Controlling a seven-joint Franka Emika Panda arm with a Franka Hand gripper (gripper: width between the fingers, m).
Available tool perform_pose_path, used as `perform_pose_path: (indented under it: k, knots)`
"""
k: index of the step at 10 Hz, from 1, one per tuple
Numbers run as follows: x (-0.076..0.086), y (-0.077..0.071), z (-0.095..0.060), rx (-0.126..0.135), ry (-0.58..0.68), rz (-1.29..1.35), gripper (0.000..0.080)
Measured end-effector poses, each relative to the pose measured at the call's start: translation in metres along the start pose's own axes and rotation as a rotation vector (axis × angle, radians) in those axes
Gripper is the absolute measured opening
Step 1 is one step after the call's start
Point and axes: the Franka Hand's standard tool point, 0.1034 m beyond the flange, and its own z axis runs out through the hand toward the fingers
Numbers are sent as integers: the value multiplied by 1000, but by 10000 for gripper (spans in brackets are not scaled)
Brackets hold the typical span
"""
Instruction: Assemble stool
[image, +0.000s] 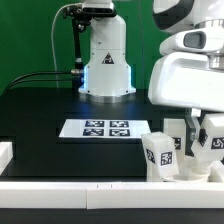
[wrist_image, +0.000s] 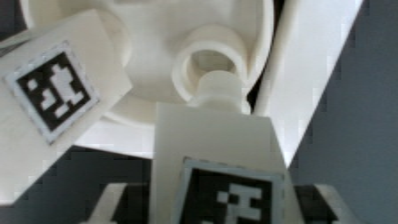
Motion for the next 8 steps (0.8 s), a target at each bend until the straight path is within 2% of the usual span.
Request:
perform_pose_path:
  k: [2, 8]
  knots:
    - [-4, 1, 6, -1, -10, 7, 318]
    - [-9, -4, 11, 5, -1, 16, 318]
